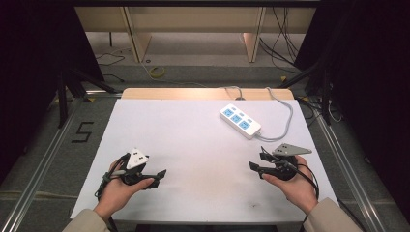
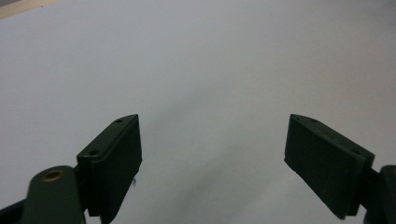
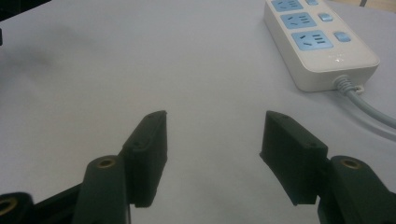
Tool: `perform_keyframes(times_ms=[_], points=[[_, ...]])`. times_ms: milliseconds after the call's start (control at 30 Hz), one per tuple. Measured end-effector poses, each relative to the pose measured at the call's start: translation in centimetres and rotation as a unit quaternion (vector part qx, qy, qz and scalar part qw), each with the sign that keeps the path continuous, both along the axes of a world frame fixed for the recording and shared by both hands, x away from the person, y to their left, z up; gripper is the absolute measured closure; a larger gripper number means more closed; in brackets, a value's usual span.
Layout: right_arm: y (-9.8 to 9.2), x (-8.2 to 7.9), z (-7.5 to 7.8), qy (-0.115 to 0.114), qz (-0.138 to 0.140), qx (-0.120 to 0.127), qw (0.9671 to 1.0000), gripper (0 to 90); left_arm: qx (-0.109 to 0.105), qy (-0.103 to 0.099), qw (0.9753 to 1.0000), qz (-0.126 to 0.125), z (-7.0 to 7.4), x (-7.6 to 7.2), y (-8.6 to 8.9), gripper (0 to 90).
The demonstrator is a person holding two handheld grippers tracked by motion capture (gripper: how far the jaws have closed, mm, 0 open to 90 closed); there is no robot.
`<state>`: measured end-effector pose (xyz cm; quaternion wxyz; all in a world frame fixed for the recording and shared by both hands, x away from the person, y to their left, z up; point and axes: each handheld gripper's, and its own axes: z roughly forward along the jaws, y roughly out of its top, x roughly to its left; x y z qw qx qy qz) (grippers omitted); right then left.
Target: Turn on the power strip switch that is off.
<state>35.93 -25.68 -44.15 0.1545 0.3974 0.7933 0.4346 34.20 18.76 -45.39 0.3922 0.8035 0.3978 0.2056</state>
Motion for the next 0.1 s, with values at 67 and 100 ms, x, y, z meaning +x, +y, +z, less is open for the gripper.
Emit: perform_keyframes(times_ms=[67, 100], points=[[-0.08, -0.06, -0.06, -0.001, -0.001, 0.002, 1.0000, 40.0, 0.000, 0.006, 1.0000, -0.003, -0.09, -0.03, -0.19, 18.1], [-0.13, -0.10, -0.07, -0.001, -0.001, 0.003, 1.0000, 39.7, 0.002, 0.008, 0.9999, -0.007, -0.12, -0.05, -0.31, 18.0]])
